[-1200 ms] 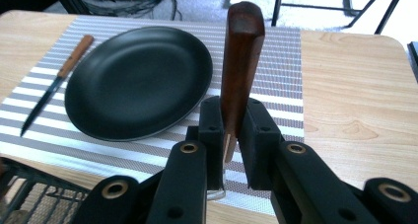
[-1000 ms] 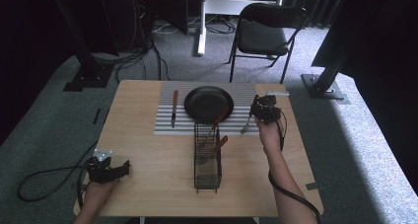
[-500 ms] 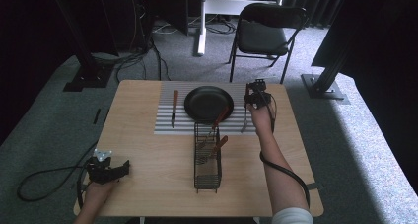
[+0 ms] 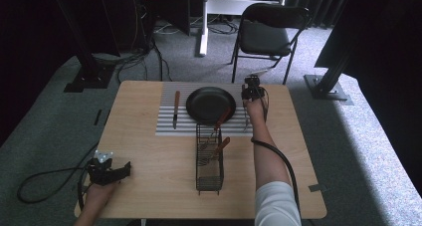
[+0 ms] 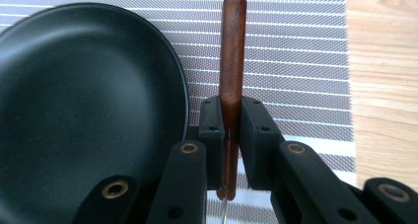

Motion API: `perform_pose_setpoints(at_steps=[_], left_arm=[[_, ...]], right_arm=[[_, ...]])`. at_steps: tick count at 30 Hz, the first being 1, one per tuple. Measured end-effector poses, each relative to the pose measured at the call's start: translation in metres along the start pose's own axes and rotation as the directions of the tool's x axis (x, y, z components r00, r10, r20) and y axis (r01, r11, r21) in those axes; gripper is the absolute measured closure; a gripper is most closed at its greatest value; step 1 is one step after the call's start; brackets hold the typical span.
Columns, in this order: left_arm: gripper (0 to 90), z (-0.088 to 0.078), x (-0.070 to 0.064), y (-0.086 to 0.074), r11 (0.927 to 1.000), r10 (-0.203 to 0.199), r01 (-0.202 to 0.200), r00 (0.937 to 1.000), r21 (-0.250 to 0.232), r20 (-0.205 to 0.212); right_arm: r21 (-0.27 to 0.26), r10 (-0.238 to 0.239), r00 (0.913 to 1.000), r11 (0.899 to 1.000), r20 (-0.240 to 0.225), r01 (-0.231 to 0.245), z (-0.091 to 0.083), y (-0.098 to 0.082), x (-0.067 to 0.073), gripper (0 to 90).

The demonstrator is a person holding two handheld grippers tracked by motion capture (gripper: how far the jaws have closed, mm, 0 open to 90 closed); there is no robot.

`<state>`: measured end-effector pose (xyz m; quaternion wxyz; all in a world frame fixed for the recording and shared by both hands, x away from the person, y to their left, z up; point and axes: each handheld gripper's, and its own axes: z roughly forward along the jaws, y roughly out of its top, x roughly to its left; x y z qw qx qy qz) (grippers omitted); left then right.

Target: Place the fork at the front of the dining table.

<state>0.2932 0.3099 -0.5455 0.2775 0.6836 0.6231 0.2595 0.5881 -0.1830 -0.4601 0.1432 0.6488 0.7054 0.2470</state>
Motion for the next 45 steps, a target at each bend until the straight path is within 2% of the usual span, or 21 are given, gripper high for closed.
perform_pose_setpoints(at_steps=[1,3,10,15,16,17,20,23,25,26,28,32,36,37,42,45], left_arm=[[9.2,0.0,0.0,0.0,1.0,0.0,0.0,1.0,0.0,0.0],[9.2,0.0,0.0,0.0,1.0,0.0,0.0,1.0,0.001,0.0],[9.2,0.0,0.0,0.0,1.0,0.0,0.0,1.0,0.001,0.0],[9.2,0.0,0.0,0.0,1.0,0.0,0.0,1.0,0.0,0.0],[9.2,0.0,0.0,0.0,1.0,0.0,0.0,1.0,0.0,0.0],[9.2,0.0,0.0,0.0,1.0,0.0,0.0,1.0,0.0,0.0],[9.2,0.0,0.0,0.0,1.0,0.0,0.0,1.0,0.0,0.0],[9.2,0.0,0.0,0.0,1.0,0.003,-0.003,1.0,0.003,0.0],[9.2,0.0,0.0,0.0,1.0,0.002,-0.002,1.0,0.001,0.0],[9.2,0.0,0.0,0.0,1.0,0.002,-0.002,1.0,0.001,0.0],[9.2,0.0,0.0,0.0,1.0,0.002,-0.002,1.0,0.002,0.0],[9.2,0.0,0.0,0.0,1.0,0.002,-0.002,1.0,0.001,0.0],[9.2,0.0,0.0,0.0,1.0,0.002,-0.002,1.0,0.002,0.0],[9.2,0.0,0.0,0.0,1.0,0.001,-0.001,1.0,0.002,-0.001],[9.2,0.0,0.0,0.0,1.0,0.001,-0.001,1.0,0.002,-0.001],[9.2,0.0,0.0,0.0,1.0,0.001,-0.001,1.0,0.002,-0.001]], right_arm=[[0.0,0.0,1.0,1.0,0.0,0.0,0.0,0.0,0.0,80.7],[0.038,0.021,0.9998,0.999,0.0,-0.021,0.018,0.0,-0.001,80.7],[0.099,0.06,0.9982,0.993,0.004,-0.06,0.049,-0.004,-0.004,80.6],[0.098,0.052,0.9986,0.994,0.005,-0.052,0.052,-0.003,-0.003,79.1],[0.104,0.049,0.9988,0.993,0.002,-0.049,0.052,-0.003,-0.002,74.9],[0.107,0.048,0.9988,0.993,-0.002,-0.048,0.052,-0.003,-0.002,70.5],[0.09,0.038,0.9992,0.995,-0.013,-0.036,0.042,-0.004,0.0,65.7],[0.071,0.026,0.9996,0.997,-0.009,-0.026,0.028,-0.007,-0.002,63.7],[0.057,0.017,0.9995,0.998,-0.026,-0.015,0.018,-0.012,-0.003,63.3],[0.057,0.017,0.9995,0.998,-0.026,-0.015,0.018,-0.012,-0.003,63.3],[0.036,0.0,0.999,0.999,-0.045,0.001,0.001,-0.026,-0.004,64.2],[0.035,-0.033,0.9971,0.999,-0.068,0.035,-0.011,-0.049,-0.003,65.5],[0.036,-0.017,0.994,0.999,-0.108,0.021,-0.015,-0.068,-0.007,67.7],[0.039,-0.026,0.9932,0.999,-0.113,0.03,-0.016,-0.071,-0.007,69.1],[0.054,-0.042,0.9936,0.997,-0.104,0.048,-0.011,-0.08,-0.006,78.6],[0.085,-0.05,0.9951,0.995,-0.085,0.057,-0.004,-0.082,-0.006,81.9]])
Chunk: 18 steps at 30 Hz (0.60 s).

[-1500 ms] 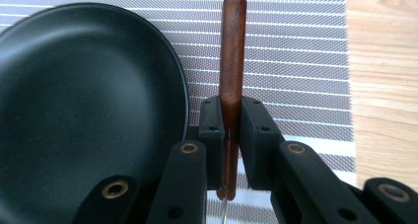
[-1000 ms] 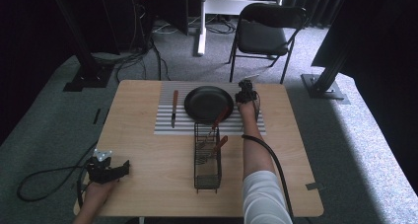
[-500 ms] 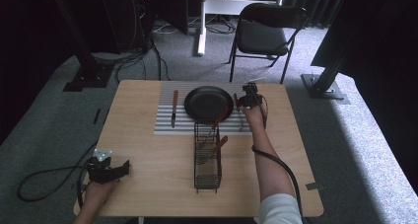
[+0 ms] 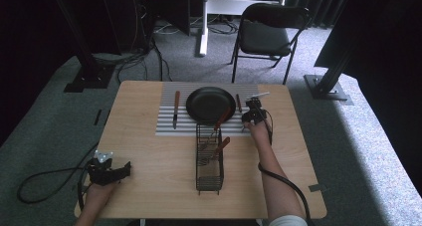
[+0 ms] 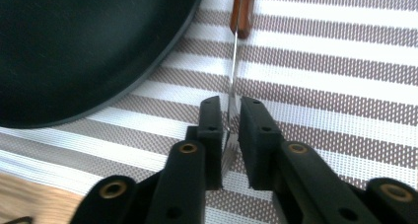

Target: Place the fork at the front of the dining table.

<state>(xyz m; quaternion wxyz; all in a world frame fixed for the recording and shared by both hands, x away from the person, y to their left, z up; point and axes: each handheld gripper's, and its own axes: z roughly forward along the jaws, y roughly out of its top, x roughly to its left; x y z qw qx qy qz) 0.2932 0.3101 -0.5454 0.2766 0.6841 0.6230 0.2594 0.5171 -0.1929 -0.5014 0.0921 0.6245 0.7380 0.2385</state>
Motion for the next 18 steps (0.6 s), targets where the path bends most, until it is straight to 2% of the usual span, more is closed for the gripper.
perform_pose_setpoints(at_steps=[3,6,7,8,9,10,11,13,18], left_arm=[[9.2,0.0,0.0,0.0,1.0,0.0,0.0,1.0,0.0,0.0],[9.2,0.0,0.0,0.0,1.0,0.0,0.0,1.0,0.0,0.0],[9.2,0.0,0.0,0.0,1.0,0.0,0.0,1.0,0.0,0.0],[9.2,0.0,0.0,0.0,1.0,0.0,0.0,1.0,0.0,0.0],[9.2,0.0,0.0,0.0,1.0,0.0,0.0,1.0,0.0,0.0],[9.2,0.0,0.0,0.0,1.0,0.0,0.0,1.0,0.0,0.0],[9.2,0.0,0.0,0.0,1.0,0.0,0.0,1.0,0.0,0.0],[9.2,0.0,0.0,0.0,1.0,0.0,0.0,1.0,0.0,0.0],[9.2,0.0,0.0,0.0,1.0,0.0,0.0,1.0,0.0,0.0]], right_arm=[[-0.011,0.024,0.9997,1.0,-0.006,-0.024,0.0,-0.002,-0.006,86.4],[-0.011,0.039,0.9992,0.999,-0.005,-0.039,-0.001,-0.004,-0.012,85.8],[-0.016,0.064,0.9979,0.998,-0.013,-0.064,-0.001,-0.006,-0.018,81.6],[-0.016,0.064,0.9979,0.998,-0.013,-0.064,-0.001,-0.006,-0.018,81.6],[-0.016,0.075,0.9971,0.997,-0.016,-0.075,-0.003,-0.01,-0.024,77.1],[-0.016,0.075,0.9971,0.997,-0.016,-0.075,-0.003,-0.01,-0.024,77.1],[-0.032,0.083,0.9963,0.996,-0.02,-0.084,-0.006,-0.013,-0.027,71.0],[-0.038,0.076,0.9968,0.996,-0.024,-0.077,-0.008,-0.017,-0.028,64.9],[-0.026,0.069,0.9966,0.997,-0.044,-0.07,-0.009,-0.028,-0.028,63.9]])
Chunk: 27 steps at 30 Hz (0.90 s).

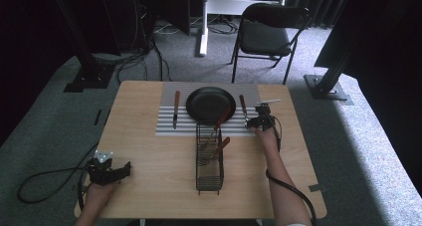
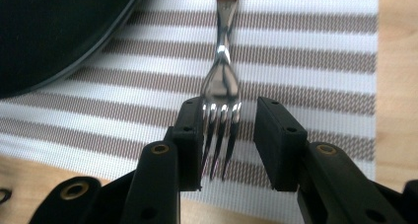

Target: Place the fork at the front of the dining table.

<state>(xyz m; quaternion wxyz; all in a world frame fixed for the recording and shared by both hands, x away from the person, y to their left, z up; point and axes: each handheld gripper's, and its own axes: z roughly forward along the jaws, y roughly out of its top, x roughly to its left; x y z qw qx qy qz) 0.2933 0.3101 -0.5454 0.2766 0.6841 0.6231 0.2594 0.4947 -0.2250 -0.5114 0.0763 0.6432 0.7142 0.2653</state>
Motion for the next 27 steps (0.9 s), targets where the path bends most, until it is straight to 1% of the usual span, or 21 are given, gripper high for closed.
perform_pose_setpoints(at_steps=[1,3,5,8,11,15,18,20,21,23,24,26,27], left_arm=[[9.2,0.0,0.0,0.0,1.0,0.0,0.0,1.0,0.0,0.0],[9.2,0.0,0.0,0.0,1.0,0.0,0.0,1.0,0.0,0.0],[9.2,0.0,0.0,0.0,1.0,0.0,0.0,1.0,0.0,0.0],[9.2,0.0,0.0,0.0,1.0,0.0,0.0,1.0,0.0,0.0],[9.2,0.0,0.0,0.0,1.0,0.0,0.0,1.0,0.0,0.0],[9.2,0.0,0.0,0.0,1.0,0.0,0.0,1.0,0.0,0.0],[9.2,0.0,0.0,0.0,1.0,0.0,0.0,1.0,0.0,0.0],[9.2,0.0,0.0,0.0,1.0,0.0,0.0,1.0,0.0,0.0],[9.2,0.0,0.0,0.0,1.0,0.0,0.0,1.0,0.0,0.0],[9.2,0.0,0.0,0.0,1.0,0.0,0.0,1.0,0.0,0.0],[9.2,0.0,0.0,0.0,1.0,0.0,0.0,1.0,0.0,0.0],[9.2,0.0,0.0,0.0,1.0,0.0,0.0,1.0,0.0,0.0],[9.2,0.0,0.0,0.0,1.0,0.0,0.0,1.0,0.0,0.0]], right_arm=[[-0.002,-0.002,1.0,1.0,-0.005,0.002,0.0,-0.003,-0.001,63.8],[-0.008,0.009,0.9997,1.0,-0.025,-0.009,-0.001,-0.007,-0.001,63.9],[-0.014,0.005,0.9993,1.0,-0.036,-0.006,-0.001,-0.011,0.001,63.9],[-0.015,0.008,0.9979,1.0,-0.065,-0.009,-0.002,-0.016,0.002,63.8],[-0.016,0.01,0.9977,1.0,-0.067,-0.011,-0.004,-0.017,0.001,60.9],[-0.034,0.001,0.9977,0.999,-0.068,-0.003,-0.009,-0.02,-0.002,51.0],[-0.061,0.021,0.9967,0.998,-0.078,-0.026,-0.015,-0.024,-0.005,42.8],[-0.075,0.027,0.9949,0.997,-0.097,-0.034,-0.019,-0.027,-0.005,37.9],[-0.082,0.032,0.9937,0.996,-0.107,-0.041,-0.021,-0.029,-0.005,33.1],[-0.088,0.024,0.9892,0.995,-0.144,-0.037,-0.023,-0.033,-0.005,24.3],[-0.092,0.011,0.988,0.995,-0.154,-0.025,-0.024,-0.035,-0.004,21.0],[-0.117,0.009,0.9889,0.993,-0.148,-0.027,-0.027,-0.04,-0.004,18.4],[-0.132,-0.001,0.9898,0.991,-0.143,-0.018,-0.028,-0.042,-0.004,16.6]])
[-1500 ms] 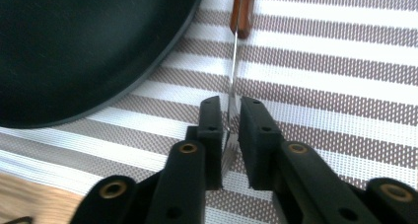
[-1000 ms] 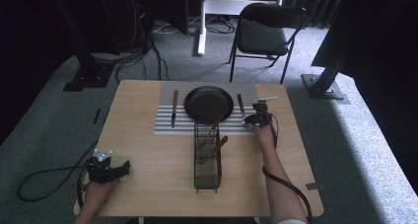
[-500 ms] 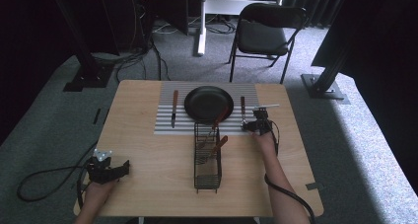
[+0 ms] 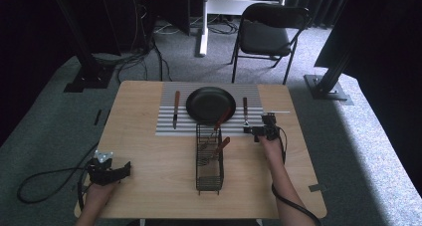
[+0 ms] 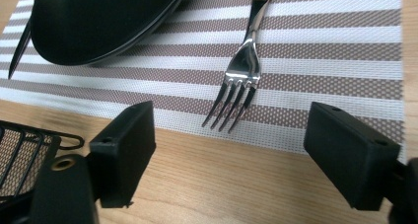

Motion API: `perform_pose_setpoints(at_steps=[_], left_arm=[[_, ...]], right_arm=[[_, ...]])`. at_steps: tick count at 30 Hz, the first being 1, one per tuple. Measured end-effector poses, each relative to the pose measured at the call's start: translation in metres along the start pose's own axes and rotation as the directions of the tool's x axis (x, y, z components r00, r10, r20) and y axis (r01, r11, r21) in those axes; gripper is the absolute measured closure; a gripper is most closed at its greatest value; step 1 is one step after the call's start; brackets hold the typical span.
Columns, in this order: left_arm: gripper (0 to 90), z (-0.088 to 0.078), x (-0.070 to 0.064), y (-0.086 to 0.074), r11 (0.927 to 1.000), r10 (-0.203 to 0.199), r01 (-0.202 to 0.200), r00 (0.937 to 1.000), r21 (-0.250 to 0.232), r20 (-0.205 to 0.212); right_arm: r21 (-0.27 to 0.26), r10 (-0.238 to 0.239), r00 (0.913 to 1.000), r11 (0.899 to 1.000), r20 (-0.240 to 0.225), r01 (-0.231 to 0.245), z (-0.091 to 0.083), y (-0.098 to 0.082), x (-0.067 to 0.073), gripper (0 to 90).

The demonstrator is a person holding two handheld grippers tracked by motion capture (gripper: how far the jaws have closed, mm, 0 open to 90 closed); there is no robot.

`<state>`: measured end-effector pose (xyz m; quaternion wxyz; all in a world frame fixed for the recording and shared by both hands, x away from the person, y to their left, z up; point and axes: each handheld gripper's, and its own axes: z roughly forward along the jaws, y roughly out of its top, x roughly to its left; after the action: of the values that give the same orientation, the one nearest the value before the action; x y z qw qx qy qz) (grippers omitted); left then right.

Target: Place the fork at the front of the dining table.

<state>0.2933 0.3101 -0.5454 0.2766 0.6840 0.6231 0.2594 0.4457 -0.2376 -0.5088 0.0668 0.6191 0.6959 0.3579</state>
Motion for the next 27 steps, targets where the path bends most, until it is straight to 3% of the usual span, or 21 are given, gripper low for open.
perform_pose_setpoints(at_steps=[7,11,20,27], left_arm=[[9.2,0.0,0.0,0.0,1.0,0.0,0.0,1.0,0.0,0.0],[9.2,0.0,0.0,0.0,1.0,0.0,0.0,1.0,0.001,0.0],[9.2,0.0,0.0,0.0,1.0,0.0,0.0,1.0,0.0,0.0],[9.2,0.0,0.0,0.0,1.0,0.0,0.0,1.0,0.0,0.0]], right_arm=[[-0.06,-0.08,0.9942,0.995,0.072,0.085,-0.005,-0.017,0.003,14.1],[-0.101,-0.114,0.9905,0.987,0.077,0.121,-0.008,-0.028,0.004,13.5],[-0.172,-0.161,0.9821,0.969,0.097,0.176,-0.018,-0.049,0.001,13.5],[-0.175,-0.161,0.9777,0.967,0.135,0.184,-0.023,-0.066,-0.004,13.5]])
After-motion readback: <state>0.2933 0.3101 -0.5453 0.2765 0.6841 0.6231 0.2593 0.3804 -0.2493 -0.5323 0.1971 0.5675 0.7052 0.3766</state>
